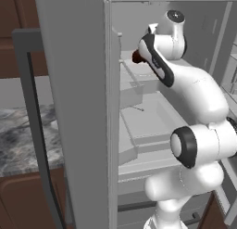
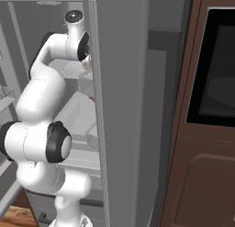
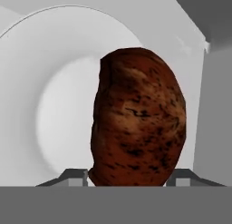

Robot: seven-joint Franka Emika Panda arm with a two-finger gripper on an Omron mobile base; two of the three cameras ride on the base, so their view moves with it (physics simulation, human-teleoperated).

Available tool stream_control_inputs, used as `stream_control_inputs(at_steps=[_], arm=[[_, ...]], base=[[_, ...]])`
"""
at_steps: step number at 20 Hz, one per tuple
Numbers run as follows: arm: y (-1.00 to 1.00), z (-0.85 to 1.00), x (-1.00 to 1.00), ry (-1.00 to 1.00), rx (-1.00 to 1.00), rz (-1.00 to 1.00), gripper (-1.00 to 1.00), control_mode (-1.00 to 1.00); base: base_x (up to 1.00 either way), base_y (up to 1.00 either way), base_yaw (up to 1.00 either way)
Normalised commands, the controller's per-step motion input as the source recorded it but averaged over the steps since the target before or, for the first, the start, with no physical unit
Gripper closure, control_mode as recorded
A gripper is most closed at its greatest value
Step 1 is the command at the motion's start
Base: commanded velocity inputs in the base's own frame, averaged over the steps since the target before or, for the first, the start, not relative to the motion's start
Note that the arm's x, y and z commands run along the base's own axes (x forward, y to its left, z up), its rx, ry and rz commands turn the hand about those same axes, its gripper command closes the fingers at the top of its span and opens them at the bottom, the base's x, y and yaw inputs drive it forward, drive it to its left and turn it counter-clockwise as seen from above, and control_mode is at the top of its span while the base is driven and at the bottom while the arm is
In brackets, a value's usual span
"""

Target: Retrieve the steak from the fridge and place it on the saucepan with marinade on the stove.

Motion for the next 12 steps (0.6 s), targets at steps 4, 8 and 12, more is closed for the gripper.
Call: stream_control_inputs(at_steps=[4, 8, 12], arm=[[0.0, 0.23, -0.73, -0.1, 0.03, -0.08, 1.0, -1.0], [0.0, 0.11, -0.97, -0.14, 0.05, -0.07, 1.0, -1.0], [0.0, 0.0, -1.0, -0.07, 0.05, -0.01, 1.0, -1.0]], base=[[0.0, 0.0, 0.0], [0.0, 0.0, 0.0], [0.0, 0.0, 0.0]])
